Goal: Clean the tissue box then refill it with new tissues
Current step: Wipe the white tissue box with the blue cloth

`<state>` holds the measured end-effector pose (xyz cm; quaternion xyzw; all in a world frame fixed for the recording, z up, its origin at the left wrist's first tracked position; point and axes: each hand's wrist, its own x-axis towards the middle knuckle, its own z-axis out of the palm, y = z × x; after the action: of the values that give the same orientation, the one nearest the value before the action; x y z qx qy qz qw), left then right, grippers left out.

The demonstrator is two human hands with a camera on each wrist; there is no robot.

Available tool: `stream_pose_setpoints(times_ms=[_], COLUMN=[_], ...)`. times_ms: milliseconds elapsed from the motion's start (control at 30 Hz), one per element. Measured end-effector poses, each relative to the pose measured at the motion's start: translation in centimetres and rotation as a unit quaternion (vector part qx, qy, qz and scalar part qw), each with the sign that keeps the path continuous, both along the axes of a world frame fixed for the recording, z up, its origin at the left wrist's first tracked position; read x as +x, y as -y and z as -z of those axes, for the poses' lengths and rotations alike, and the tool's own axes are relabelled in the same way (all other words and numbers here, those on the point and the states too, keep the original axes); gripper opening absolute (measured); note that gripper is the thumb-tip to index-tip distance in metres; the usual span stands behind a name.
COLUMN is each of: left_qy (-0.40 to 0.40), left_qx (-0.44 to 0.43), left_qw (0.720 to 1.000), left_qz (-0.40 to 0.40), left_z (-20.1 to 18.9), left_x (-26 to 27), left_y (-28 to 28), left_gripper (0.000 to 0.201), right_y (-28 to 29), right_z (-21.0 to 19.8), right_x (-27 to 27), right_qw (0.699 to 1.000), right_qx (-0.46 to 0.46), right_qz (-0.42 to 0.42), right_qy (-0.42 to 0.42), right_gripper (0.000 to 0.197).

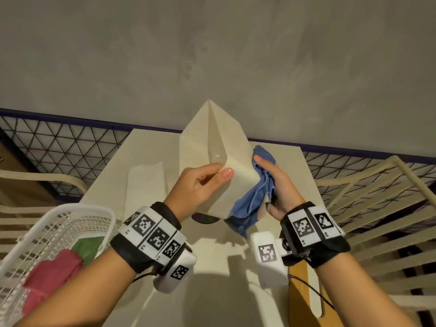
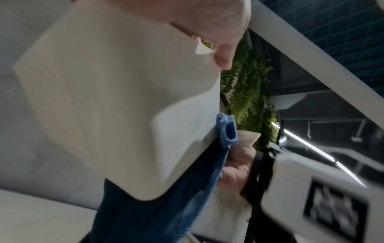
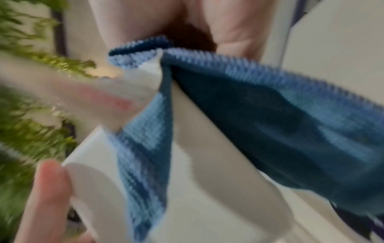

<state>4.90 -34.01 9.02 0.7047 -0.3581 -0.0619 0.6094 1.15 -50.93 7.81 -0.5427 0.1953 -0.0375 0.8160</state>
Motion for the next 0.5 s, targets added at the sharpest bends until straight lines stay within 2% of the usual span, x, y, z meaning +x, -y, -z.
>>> stream_pose_setpoints(times_ms=[67, 167, 200, 267, 367, 467, 500], left_qy=[-0.184, -0.406, -0.451, -0.478, -0.495, -0.507, -0.503], left_qx=[-0.028, -0.086, -0.098, -0.110, -0.125, -0.118, -0.116], left_qw=[0.982, 0.909, 0.886, 0.871, 0.860, 0.853, 0.856], left_qz=[0.022, 0.040, 0.040, 0.020, 0.006, 0.023, 0.027], left_z=[-1.0, -1.2, -1.1, -0.7, -0.2, -0.2, 0.0], left_x=[0.1, 0.8, 1.1, 1.4, 2.0, 2.5, 2.7], left_y=[0.3, 0.1, 0.0, -0.4, -1.3, -2.1, -2.2], left_gripper=[0.022, 0.045, 0.054, 0.060, 0.054, 0.025, 0.031], right_y=[0.0, -1.0, -1.5, -2.5, -3.2, -3.1, -3.1], right_z=[-0.1, 0.0, 0.3, 1.2, 1.9, 2.1, 2.0], right_x=[-0.2, -0.9, -1.2, -1.6, -2.0, -2.5, -2.6], right_qw=[1.000, 0.997, 0.994, 0.983, 0.972, 0.976, 0.979], right_qx=[-0.007, -0.063, -0.102, -0.173, -0.222, -0.200, -0.181], right_qz=[0.011, 0.012, 0.003, -0.014, -0.009, -0.003, 0.000], right_qy=[0.027, 0.044, 0.050, 0.061, 0.075, 0.087, 0.091], right_gripper=[0.071, 0.052, 0.049, 0.048, 0.046, 0.045, 0.044])
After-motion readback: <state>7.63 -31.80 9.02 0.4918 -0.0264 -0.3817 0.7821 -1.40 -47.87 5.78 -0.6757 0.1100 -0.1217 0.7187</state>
